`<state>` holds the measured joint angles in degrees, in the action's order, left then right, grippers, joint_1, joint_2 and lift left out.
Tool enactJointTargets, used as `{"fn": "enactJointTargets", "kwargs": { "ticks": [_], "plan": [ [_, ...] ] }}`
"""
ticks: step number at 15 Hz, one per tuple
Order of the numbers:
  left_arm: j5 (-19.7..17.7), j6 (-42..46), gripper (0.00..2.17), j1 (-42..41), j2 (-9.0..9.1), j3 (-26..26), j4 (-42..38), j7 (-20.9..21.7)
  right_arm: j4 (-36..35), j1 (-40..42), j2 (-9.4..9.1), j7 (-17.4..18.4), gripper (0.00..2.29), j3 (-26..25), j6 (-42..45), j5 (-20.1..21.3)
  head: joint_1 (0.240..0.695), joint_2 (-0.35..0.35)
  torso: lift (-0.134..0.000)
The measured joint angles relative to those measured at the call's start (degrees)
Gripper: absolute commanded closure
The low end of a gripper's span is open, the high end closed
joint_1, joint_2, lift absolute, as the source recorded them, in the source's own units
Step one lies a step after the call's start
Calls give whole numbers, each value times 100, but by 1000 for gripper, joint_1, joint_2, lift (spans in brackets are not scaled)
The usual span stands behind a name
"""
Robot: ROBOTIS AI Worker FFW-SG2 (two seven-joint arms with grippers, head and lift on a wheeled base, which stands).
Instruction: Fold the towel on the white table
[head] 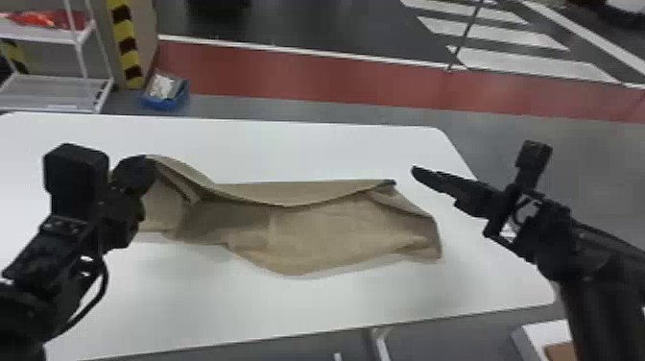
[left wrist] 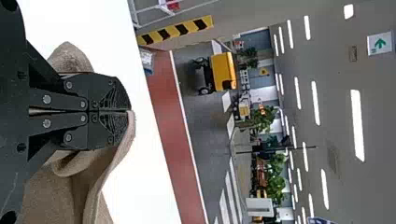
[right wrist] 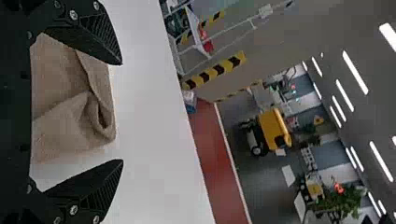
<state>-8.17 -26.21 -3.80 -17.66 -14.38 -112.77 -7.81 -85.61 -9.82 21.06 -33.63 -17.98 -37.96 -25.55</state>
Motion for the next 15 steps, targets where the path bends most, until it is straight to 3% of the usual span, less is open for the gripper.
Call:
{"fn": "enactJointTargets", "kwargs": {
  "ticks": [2,4,6,8,15],
  "plan": [
    [31,-26,1889,-24,-7,14,-34,-2,-84,64,-31,-412,383,371,484,532,693,-171,-120],
    [35,-30,1889,-32,-28,42,-73,-1,-142,62,-63,-612,529,716,543,1357,695,-143,-120],
    [38,-30,1889,-33,-38,32,-92,-1,-276,-74,-260,-596,532,871,-220,2252,695,-140,-120],
    [43,-30,1889,-29,-43,22,-92,13,-382,-204,-463,-584,529,957,-720,2822,695,-138,-120],
    [40,-30,1889,-28,-79,13,-72,43,-114,-888,-696,-185,529,1558,-1142,3600,695,-117,-120]
  ]
}}
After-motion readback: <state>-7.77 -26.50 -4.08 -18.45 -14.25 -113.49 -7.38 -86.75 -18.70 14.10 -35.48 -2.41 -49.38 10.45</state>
